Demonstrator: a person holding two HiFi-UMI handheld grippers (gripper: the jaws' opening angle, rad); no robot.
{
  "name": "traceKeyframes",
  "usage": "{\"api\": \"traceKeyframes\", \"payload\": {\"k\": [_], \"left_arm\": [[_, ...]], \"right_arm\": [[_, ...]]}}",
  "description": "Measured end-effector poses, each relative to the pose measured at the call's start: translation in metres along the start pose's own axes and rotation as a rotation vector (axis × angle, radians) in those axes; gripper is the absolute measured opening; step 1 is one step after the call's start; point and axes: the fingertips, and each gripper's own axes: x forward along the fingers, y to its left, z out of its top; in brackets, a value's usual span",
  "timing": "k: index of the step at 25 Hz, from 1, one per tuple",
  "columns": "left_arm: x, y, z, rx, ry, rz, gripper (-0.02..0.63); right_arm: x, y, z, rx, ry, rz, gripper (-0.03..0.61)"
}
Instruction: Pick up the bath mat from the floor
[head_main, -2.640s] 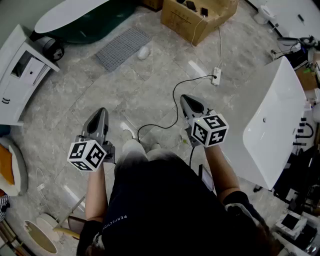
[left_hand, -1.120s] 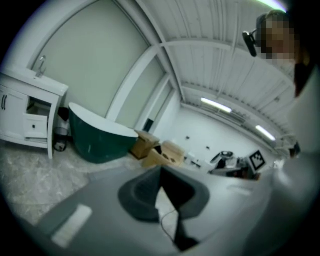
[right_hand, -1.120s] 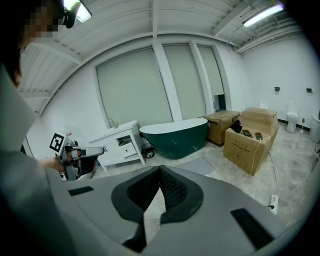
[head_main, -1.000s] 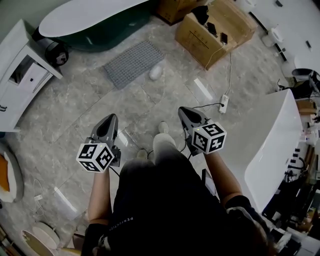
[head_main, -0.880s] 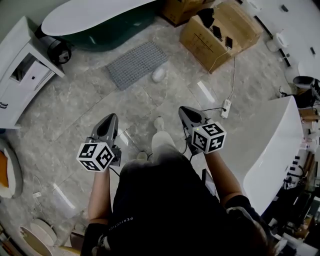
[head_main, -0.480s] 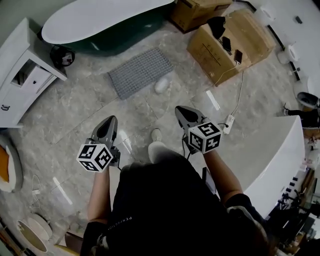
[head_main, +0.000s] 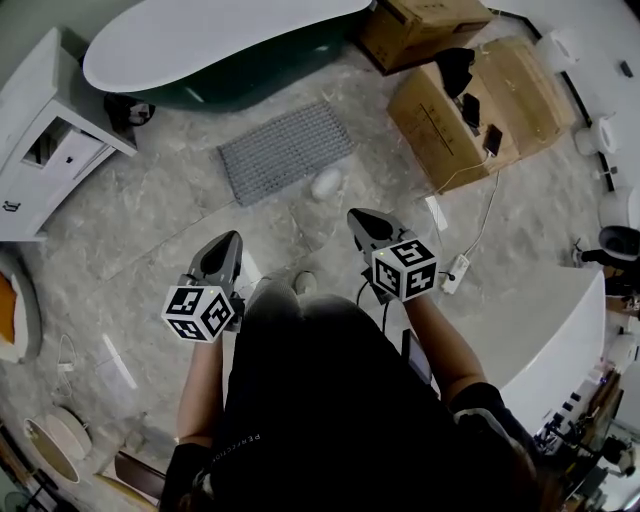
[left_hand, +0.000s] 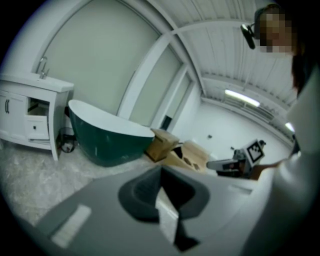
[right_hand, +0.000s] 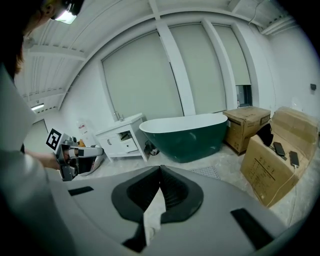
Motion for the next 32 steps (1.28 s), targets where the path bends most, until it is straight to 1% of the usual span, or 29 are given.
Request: {"api": "traceKeyframes", "payload": {"k": [4,8,13,17,21,24,27,32], "left_arm": [[0.022,0.008,0.014,-0.001,0.004,0.009,0.006],[0.048,0.026,0.021,-0.001,0.008,0.027,0.008],[0.088,0.048,0.03,-0.018,0.031,0.024,0.008],[0.117,0.063,0.046,-0.03,0.047,0.012,0.008],[0.144,0.081,0.059,-0.03,0.069,-0.01,0.009],[0.162,0.087,0.065,-0.036,0.092,-0.049,0.009],[0.185,0.087,0.069,-0.013,0.118,-0.089,0.009],[0.217,0.077,0.073,-0.001,0.153,-0.123,0.009]], "right_arm": [[0.019,-0.013,0.007,0.021,0.014,0.017,-0.002],[0.038,-0.025,0.012,0.031,0.029,0.018,-0.002],[0.067,-0.048,0.028,0.032,0.06,0.012,-0.002],[0.092,-0.065,0.046,0.032,0.081,0.011,-0.002],[0.122,-0.078,0.064,0.036,0.097,0.0,-0.002],[0.137,-0.085,0.077,0.037,0.104,-0.005,-0.002],[0.146,-0.1,0.086,0.03,0.106,-0.028,-0.002],[0.149,-0.129,0.093,0.047,0.12,-0.058,-0.002]]}}
